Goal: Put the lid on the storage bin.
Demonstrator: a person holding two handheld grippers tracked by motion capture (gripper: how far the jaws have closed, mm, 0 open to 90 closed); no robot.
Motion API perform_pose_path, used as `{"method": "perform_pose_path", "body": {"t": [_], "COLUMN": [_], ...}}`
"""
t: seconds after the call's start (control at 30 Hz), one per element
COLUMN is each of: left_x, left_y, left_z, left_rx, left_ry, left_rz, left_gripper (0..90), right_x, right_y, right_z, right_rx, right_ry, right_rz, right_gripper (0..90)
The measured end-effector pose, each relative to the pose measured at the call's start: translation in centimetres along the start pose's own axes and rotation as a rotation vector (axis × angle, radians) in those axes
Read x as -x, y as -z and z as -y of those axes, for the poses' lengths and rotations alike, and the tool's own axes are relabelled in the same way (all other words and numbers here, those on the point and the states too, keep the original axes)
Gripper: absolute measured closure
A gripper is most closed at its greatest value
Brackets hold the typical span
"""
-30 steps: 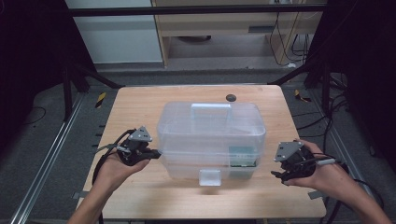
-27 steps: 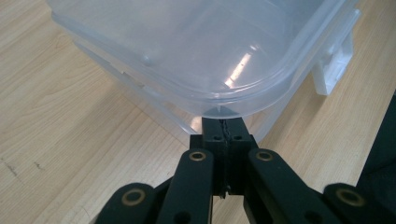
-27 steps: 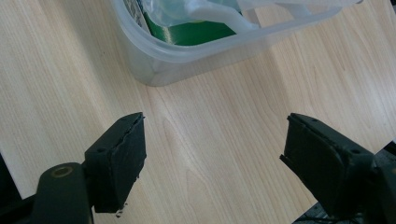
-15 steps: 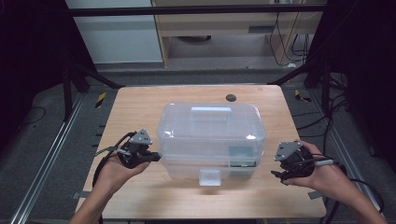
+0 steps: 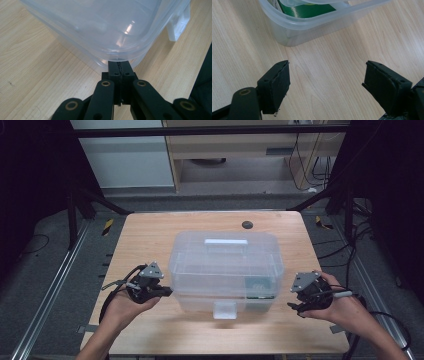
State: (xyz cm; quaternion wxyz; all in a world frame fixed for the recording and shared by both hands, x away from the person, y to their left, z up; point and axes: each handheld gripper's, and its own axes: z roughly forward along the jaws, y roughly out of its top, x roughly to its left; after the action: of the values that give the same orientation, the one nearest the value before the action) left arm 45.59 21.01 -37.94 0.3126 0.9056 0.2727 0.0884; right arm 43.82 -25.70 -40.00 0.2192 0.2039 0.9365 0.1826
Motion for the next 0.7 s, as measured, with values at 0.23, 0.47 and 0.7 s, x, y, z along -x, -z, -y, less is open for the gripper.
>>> {"method": "perform_pose_path", "body": {"t": [0.23, 0.47, 0.7], "left_x": [-0.4, -3.1, -5.6], "left_y": [0.1, 1.5, 0.5], "left_z": [0.7, 1.8, 1.6], "left_rx": [-0.035, -0.015, -0.030], "left_ry": [-0.020, 0.035, 0.063], "left_rz": [-0.030, -0.127, -0.191], "left_gripper": [90.0, 90.0, 90.0], "right_x": [0.3, 1.2, 2.8], "right_y": [-0.1, -0.6, -1.5], "right_z": [0.4, 1.1, 1.1], "right_rx": [0.001, -0.002, -0.004], "right_ry": [-0.023, -0.079, -0.154], "right_rz": [0.021, 0.074, 0.108], "right_gripper": [19.1, 17.9, 17.0]}}
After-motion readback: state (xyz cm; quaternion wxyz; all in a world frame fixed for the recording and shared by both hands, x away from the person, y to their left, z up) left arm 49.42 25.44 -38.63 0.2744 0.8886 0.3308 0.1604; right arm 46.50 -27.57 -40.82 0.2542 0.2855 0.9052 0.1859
